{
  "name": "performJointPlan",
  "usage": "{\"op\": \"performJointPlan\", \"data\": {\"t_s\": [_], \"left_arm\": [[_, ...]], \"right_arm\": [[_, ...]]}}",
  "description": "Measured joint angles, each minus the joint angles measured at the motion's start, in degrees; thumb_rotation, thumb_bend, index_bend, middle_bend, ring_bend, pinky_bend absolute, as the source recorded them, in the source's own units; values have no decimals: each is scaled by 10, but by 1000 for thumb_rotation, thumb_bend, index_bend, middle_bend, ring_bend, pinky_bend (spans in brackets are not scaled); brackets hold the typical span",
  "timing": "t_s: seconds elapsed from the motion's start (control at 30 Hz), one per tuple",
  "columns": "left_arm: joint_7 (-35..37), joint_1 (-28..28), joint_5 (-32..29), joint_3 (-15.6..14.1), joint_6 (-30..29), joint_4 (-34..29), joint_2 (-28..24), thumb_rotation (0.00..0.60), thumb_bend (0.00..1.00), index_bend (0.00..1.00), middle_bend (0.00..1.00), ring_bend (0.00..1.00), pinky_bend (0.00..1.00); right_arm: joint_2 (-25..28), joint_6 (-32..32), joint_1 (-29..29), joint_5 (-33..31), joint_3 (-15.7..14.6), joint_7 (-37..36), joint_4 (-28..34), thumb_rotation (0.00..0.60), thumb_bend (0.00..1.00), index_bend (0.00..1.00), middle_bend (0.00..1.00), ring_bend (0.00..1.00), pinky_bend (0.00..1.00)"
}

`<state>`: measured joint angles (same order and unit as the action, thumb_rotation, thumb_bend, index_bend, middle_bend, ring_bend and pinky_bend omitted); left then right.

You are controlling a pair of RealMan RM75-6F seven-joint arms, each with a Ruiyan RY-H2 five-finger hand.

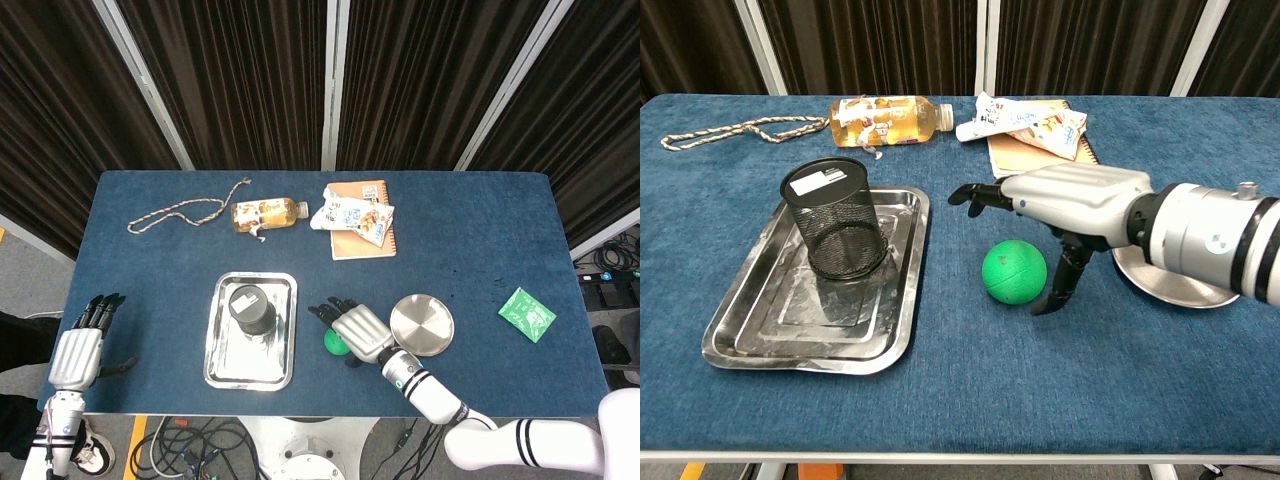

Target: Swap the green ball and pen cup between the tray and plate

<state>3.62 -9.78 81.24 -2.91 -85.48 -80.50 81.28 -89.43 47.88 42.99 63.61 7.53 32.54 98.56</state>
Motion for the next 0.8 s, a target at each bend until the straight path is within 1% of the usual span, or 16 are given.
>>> {"op": "performJointPlan", "data": {"t_s": [0.1, 0.2, 0.33, 0.43, 0.5, 0.57, 0.8], "left_arm": [[5, 4, 3, 3, 1, 5, 1, 600, 26, 97, 69, 37, 228], [8, 8, 7, 7, 3, 10, 3, 600, 27, 97, 69, 37, 228], [9, 11, 9, 9, 7, 15, 6, 600, 26, 97, 70, 37, 228], [7, 12, 10, 12, 12, 19, 9, 600, 26, 98, 70, 37, 228], [6, 13, 10, 15, 15, 20, 10, 600, 26, 98, 70, 37, 228], [5, 14, 11, 17, 18, 21, 11, 600, 25, 99, 70, 37, 228], [5, 17, 13, 22, 22, 20, 10, 600, 25, 100, 70, 37, 228]], "right_arm": [[-10, 6, 8, -12, -4, 9, -4, 600, 45, 160, 202, 141, 291], [-17, 14, 12, -20, -7, 14, -8, 600, 62, 231, 242, 193, 366], [-18, 21, 15, -36, -12, 21, -9, 600, 89, 299, 271, 232, 440], [-20, 24, 17, -45, -18, 22, -11, 600, 113, 328, 292, 259, 488], [-22, 27, 19, -46, -20, 22, -13, 600, 139, 364, 324, 298, 545], [-24, 32, 19, -44, -20, 19, -14, 600, 163, 398, 350, 329, 581], [-26, 52, 14, -31, -28, 10, -15, 600, 244, 511, 425, 412, 642]]}}
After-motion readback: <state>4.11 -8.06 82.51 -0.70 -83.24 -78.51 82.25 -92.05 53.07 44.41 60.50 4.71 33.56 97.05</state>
